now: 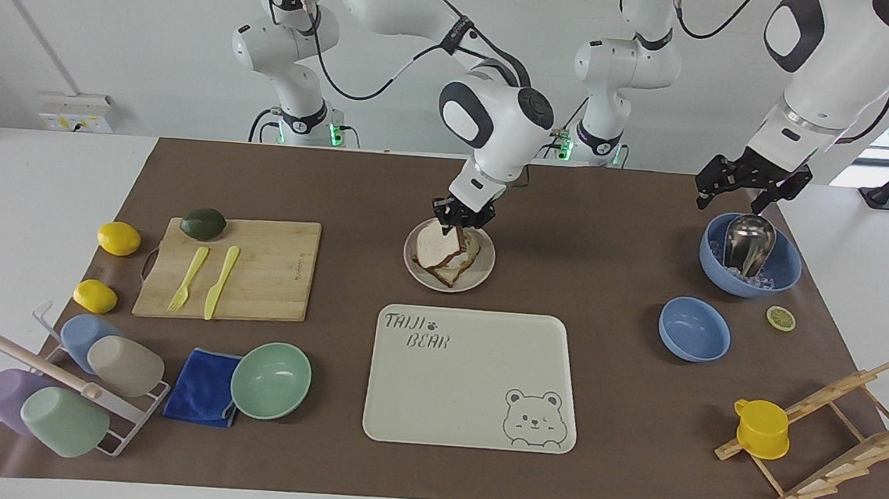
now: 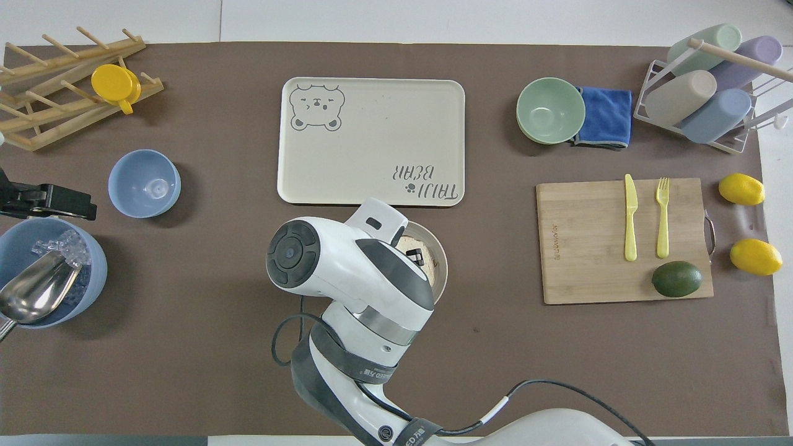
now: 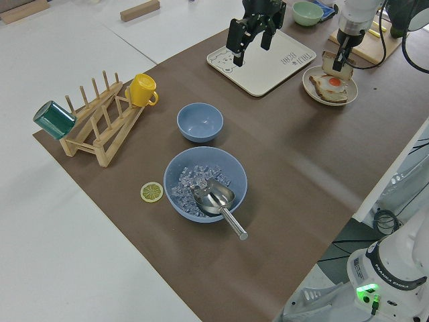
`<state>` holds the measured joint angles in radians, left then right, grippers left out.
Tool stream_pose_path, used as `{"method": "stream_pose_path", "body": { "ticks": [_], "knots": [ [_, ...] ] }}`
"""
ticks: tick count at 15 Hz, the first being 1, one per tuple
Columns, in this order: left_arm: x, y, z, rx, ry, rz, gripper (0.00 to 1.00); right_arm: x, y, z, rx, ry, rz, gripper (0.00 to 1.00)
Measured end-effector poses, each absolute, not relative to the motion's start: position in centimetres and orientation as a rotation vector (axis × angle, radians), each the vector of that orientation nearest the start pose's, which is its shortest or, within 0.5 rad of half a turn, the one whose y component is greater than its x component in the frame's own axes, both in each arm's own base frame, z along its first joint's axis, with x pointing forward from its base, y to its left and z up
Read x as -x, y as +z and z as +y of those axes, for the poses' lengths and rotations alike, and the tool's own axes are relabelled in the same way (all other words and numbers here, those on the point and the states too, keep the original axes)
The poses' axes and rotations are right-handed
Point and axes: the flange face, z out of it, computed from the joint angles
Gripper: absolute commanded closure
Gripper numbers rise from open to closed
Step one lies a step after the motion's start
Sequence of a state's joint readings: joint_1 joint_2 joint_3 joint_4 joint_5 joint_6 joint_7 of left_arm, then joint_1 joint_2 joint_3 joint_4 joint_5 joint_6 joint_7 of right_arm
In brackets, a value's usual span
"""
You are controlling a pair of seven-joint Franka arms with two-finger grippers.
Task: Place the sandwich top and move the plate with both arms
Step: 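Lower the bread onto the egg and open the right gripper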
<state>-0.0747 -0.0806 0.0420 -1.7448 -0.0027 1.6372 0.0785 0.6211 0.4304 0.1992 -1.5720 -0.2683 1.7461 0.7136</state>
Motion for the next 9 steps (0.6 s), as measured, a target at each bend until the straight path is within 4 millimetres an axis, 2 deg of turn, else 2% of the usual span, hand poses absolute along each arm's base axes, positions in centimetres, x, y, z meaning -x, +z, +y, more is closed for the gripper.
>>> {"method": "stream_pose_path", "body": {
  "ticks": [4, 7, 9],
  "knots": [
    [-53.2, 59.2, -1.7, 3.143, 0.042, 0.174, 0.00, -46.8, 36.6, 45.4, 3.365, 0.062, -0.256, 1.00],
    [-53.1, 59.2, -1.6, 3.143, 0.040, 0.173, 0.00, -46.6, 35.6, 45.6, 3.333, 0.040, -0.231, 0.84],
    [-53.1, 59.2, -1.6, 3.143, 0.039, 0.173, 0.00, -46.5, 35.2, 45.7, 3.296, 0.049, -0.202, 0.83]
  ]
}}
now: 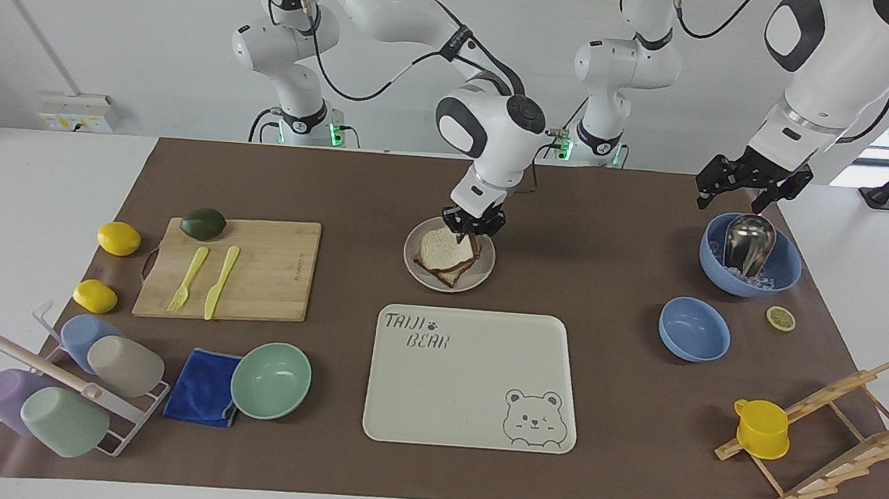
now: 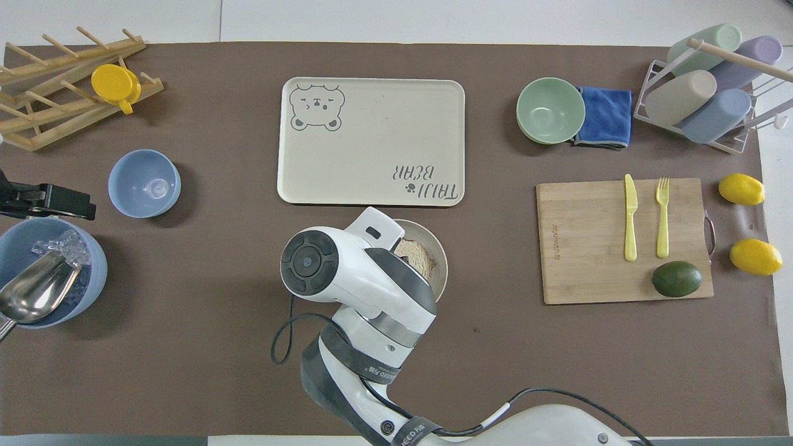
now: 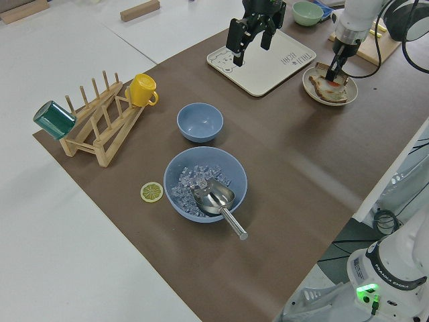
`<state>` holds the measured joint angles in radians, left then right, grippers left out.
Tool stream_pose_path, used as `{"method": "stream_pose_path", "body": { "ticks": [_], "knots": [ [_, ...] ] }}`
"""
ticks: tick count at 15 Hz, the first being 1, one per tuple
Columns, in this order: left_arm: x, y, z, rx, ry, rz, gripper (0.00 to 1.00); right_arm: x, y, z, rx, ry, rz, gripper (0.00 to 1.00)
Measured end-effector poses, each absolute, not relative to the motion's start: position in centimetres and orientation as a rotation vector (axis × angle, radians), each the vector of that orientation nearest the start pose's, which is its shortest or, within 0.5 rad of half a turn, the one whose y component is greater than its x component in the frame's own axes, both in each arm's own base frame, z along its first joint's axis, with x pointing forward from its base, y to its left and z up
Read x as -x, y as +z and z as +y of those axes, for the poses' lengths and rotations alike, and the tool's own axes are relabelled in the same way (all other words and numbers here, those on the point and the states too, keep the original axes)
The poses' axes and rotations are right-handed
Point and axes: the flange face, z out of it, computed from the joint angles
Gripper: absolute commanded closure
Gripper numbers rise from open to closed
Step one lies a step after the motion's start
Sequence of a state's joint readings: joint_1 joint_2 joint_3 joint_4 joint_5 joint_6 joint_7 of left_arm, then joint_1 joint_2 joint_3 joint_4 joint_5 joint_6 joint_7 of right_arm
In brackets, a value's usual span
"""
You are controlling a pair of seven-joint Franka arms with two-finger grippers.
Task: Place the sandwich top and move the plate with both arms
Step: 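Lower the bread onto the egg and open the right gripper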
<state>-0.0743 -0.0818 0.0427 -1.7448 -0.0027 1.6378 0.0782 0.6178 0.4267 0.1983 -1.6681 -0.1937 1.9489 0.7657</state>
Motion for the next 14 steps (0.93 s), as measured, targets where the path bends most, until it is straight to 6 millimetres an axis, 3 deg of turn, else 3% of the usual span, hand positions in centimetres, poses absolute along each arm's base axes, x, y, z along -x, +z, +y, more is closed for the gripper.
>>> {"method": "stream_pose_path", "body": {
  "ticks": [4, 6, 7, 14],
  "knots": [
    [-53.1, 59.2, -1.6, 3.143, 0.039, 0.171, 0.00, -46.1, 33.7, 45.6, 3.240, 0.002, -0.167, 0.64],
    [-53.1, 59.2, -1.6, 3.143, 0.039, 0.171, 0.00, -45.8, 33.5, 45.5, 3.230, -0.012, -0.156, 0.36],
    [-53.1, 59.2, -1.6, 3.143, 0.038, 0.171, 0.00, -45.7, 33.5, 45.6, 3.222, -0.012, -0.149, 0.31],
    [-53.2, 59.3, -1.6, 3.144, 0.032, 0.151, 0.00, -45.8, 33.3, 45.3, 3.201, 0.005, -0.115, 0.25]
  ]
}}
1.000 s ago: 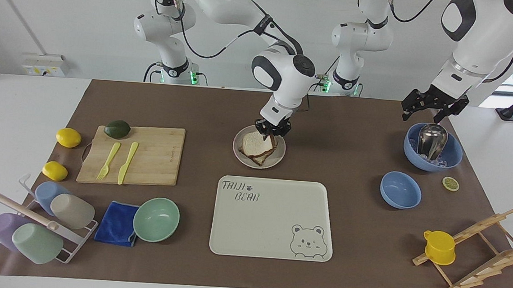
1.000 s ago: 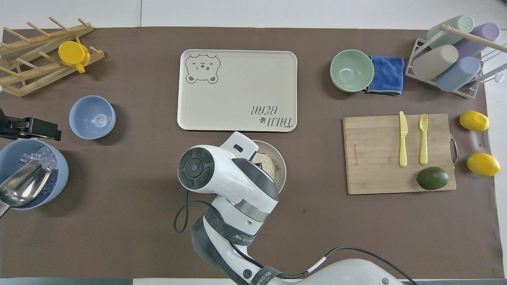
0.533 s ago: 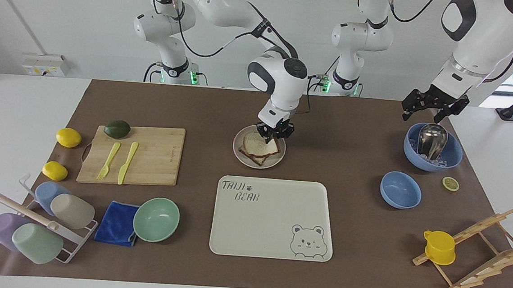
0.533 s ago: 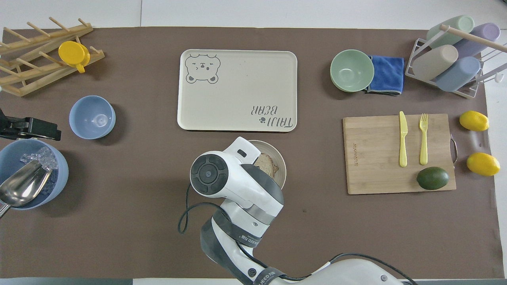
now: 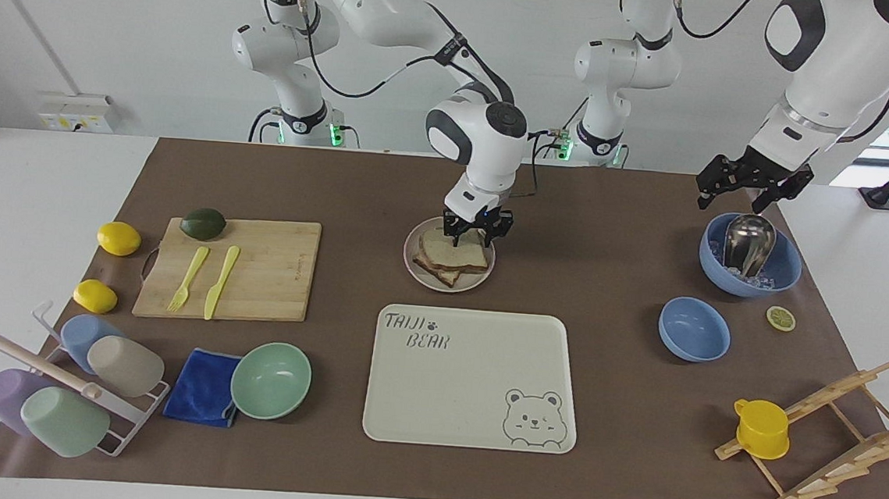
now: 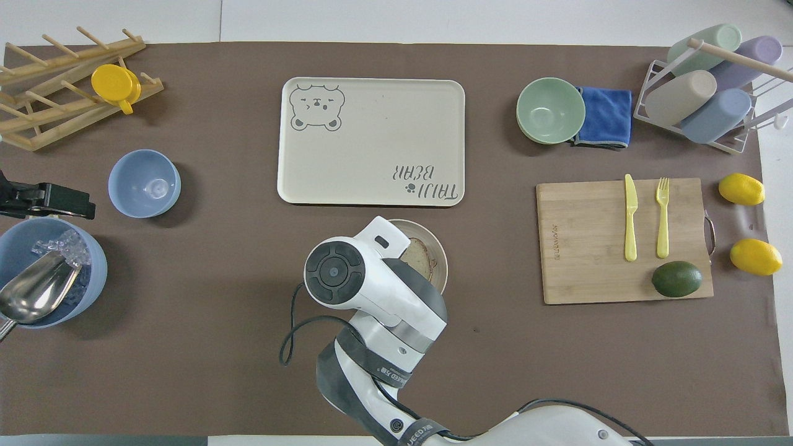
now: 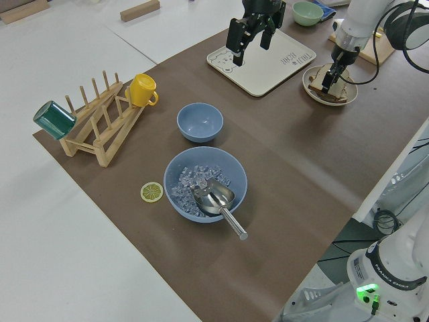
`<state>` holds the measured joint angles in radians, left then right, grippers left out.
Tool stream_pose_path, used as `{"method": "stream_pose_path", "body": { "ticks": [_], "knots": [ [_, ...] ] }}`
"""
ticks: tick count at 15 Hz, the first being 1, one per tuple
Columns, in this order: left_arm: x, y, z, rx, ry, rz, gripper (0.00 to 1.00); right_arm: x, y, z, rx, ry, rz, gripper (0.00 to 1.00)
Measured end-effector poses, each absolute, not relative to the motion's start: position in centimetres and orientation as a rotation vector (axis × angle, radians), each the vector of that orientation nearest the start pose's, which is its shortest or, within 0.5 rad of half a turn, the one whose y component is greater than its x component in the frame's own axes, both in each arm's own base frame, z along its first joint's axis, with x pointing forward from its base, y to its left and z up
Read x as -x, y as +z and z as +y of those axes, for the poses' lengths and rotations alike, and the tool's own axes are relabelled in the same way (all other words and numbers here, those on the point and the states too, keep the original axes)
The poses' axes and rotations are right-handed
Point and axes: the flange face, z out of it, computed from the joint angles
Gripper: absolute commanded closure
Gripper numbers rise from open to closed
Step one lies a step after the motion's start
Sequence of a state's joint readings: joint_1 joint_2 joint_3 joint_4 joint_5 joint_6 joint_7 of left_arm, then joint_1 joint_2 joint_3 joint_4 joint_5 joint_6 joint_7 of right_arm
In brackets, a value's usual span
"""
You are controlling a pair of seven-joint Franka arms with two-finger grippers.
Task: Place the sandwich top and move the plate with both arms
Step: 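Lower the bread onto the egg and open the right gripper, then withdraw the right gripper while the left gripper reaches toward the plate, then grasp the white plate rim with the left gripper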
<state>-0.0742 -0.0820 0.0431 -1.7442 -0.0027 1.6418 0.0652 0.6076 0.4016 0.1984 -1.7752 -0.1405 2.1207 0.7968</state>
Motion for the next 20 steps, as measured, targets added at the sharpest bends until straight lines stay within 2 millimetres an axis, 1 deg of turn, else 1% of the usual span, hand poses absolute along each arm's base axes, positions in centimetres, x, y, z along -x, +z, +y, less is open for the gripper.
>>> {"method": "stream_pose_path", "body": {
  "ticks": [1, 3, 5, 6, 7, 8, 10, 12, 14, 17, 18, 19, 20],
  "knots": [
    [-53.2, 59.3, -1.6, 3.144, 0.026, 0.147, 0.00, -46.1, 33.7, 45.1, 3.198, -0.003, -0.104, 0.18],
    [-53.3, 59.4, -1.6, 3.145, 0.015, 0.143, 0.00, -47.5, 35.3, 43.6, 3.185, -0.037, -0.051, 0.15],
    [-53.3, 59.4, -1.6, 3.145, 0.011, 0.133, 0.00, -49.3, 38.2, 40.9, 3.175, -0.065, 0.033, 0.11],
    [-53.4, 59.4, -1.7, 3.146, 0.005, 0.119, 0.00, -50.1, 40.0, 39.4, 3.164, -0.046, 0.072, 0.09],
    [-53.5, 59.4, -1.9, 3.148, -0.007, 0.098, 0.00, -50.8, 42.0, 37.6, 3.151, -0.012, 0.090, 0.04],
    [-53.5, 59.3, -2.1, 3.150, -0.013, 0.071, 0.00, -51.5, 44.1, 35.7, 3.145, 0.019, 0.094, 0.01],
    [-53.6, 58.7, -3.3, 3.184, -0.019, 0.037, 0.00, -52.9, 48.2, 31.4, 3.150, 0.060, 0.096, 0.00],
    [-53.6, 57.7, -5.3, 3.218, -0.023, 0.018, 0.00, -53.9, 51.5, 27.2, 3.158, 0.079, 0.107, 0.00],
    [-53.4, 56.0, -8.1, 3.243, -0.018, 0.001, 0.00, -54.2, 54.3, 22.7, 3.171, 0.108, 0.097, 0.00],
    [-52.8, 52.7, -11.7, 3.307, 0.000, -0.005, 0.00, -53.9, 57.8, 14.4, 3.185, 0.168, 0.027, 0.00],
    [-52.5, 51.4, -12.8, 3.320, 0.005, 0.005, 0.00, -53.8, 58.5, 11.6, 3.183, 0.188, -0.006, 0.00],
    [-52.1, 50.0, -14.0, 3.326, 0.013, 0.023, 0.00, -53.8, 58.9, 8.9, 3.179, 0.210, -0.016, 0.00],
    [-51.5, 48.3, -15.1, 3.327, 0.025, 0.047, 0.00, -53.9, 58.9, 6.6, 3.179, 0.227, -0.008, 0.00]
  ]
}}
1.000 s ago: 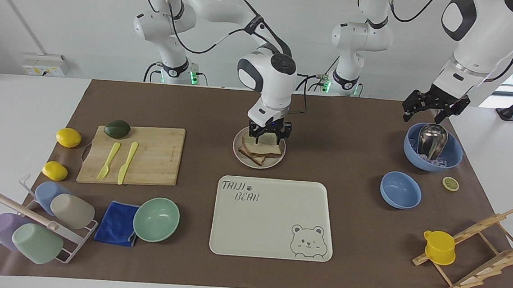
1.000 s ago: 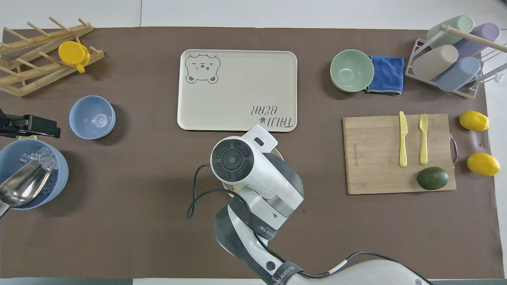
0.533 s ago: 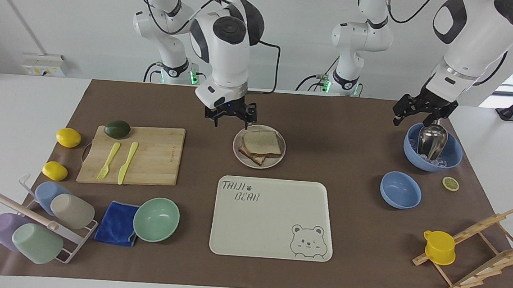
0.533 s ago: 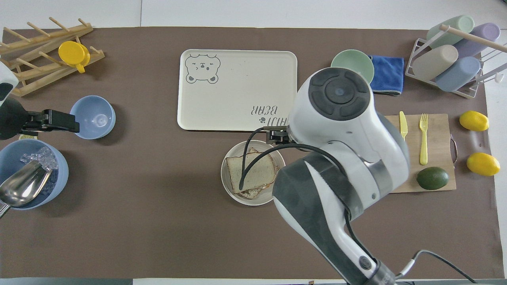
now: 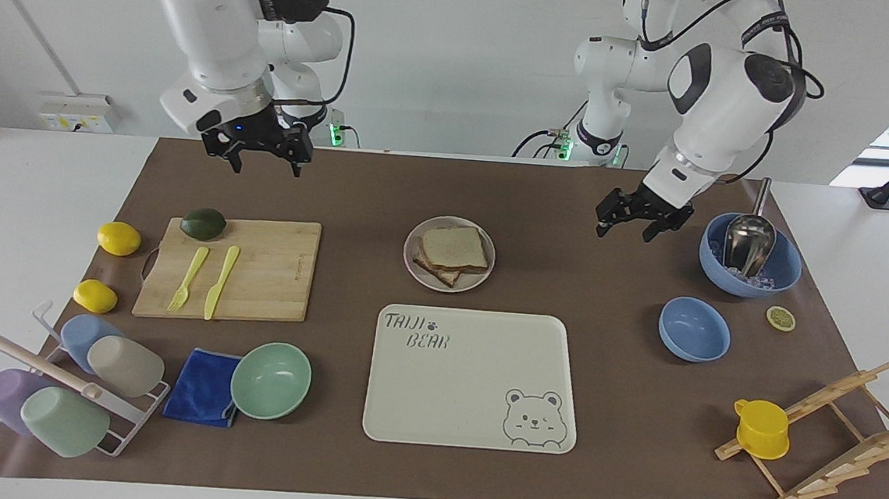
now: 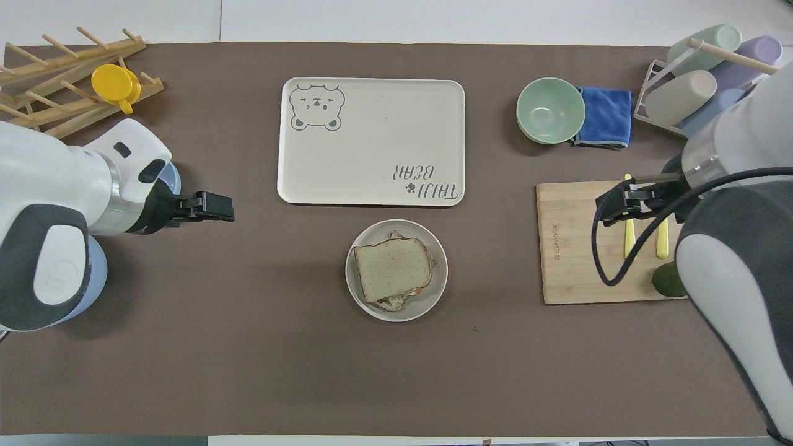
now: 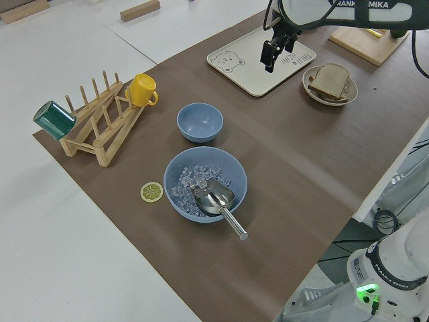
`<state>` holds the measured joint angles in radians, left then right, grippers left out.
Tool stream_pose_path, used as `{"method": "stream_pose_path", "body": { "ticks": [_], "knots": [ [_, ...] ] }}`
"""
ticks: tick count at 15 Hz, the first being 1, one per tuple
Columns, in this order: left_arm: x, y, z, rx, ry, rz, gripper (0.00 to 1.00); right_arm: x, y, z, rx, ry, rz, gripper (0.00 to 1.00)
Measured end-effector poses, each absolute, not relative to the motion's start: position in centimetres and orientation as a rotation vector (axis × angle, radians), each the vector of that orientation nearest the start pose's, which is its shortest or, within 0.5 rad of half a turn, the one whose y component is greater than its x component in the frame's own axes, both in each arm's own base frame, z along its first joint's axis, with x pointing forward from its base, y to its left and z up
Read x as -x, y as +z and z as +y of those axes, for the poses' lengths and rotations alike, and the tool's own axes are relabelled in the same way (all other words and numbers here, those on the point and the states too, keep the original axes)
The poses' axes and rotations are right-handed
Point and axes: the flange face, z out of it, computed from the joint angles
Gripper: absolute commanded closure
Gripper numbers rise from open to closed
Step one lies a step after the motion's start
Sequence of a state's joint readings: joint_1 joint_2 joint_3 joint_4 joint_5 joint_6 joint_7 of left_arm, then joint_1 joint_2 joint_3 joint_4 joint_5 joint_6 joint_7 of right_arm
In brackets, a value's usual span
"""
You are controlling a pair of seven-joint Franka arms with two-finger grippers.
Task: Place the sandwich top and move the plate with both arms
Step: 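Grasp the white plate rim with the left gripper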
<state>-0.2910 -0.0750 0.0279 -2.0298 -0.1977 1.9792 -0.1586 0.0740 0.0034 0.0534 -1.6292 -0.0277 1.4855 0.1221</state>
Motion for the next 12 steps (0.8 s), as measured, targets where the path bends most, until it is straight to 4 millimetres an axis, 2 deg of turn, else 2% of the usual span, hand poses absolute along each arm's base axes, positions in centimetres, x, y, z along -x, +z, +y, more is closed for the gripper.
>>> {"method": "stream_pose_path", "body": {
  "ticks": [3, 5, 8, 12],
  "knots": [
    [-49.2, 43.1, -19.2, 3.340, 0.047, 0.113, 0.00, -53.8, 58.1, 1.7, 3.197, 0.325, -0.003, 0.00],
    [-48.0, 40.4, -21.7, 3.352, 0.047, 0.124, 0.00, -53.5, 58.1, 0.2, 3.205, 0.358, -0.005, 0.00],
    [-47.0, 38.0, -24.3, 3.341, 0.065, 0.179, 0.00, -53.4, 57.8, 0.6, 3.212, 0.342, -0.024, 0.00],
    [-45.6, 36.4, -26.9, 3.329, 0.067, 0.256, 0.00, -53.5, 57.2, 0.8, 3.211, 0.301, -0.032, 0.00]
  ]
}}
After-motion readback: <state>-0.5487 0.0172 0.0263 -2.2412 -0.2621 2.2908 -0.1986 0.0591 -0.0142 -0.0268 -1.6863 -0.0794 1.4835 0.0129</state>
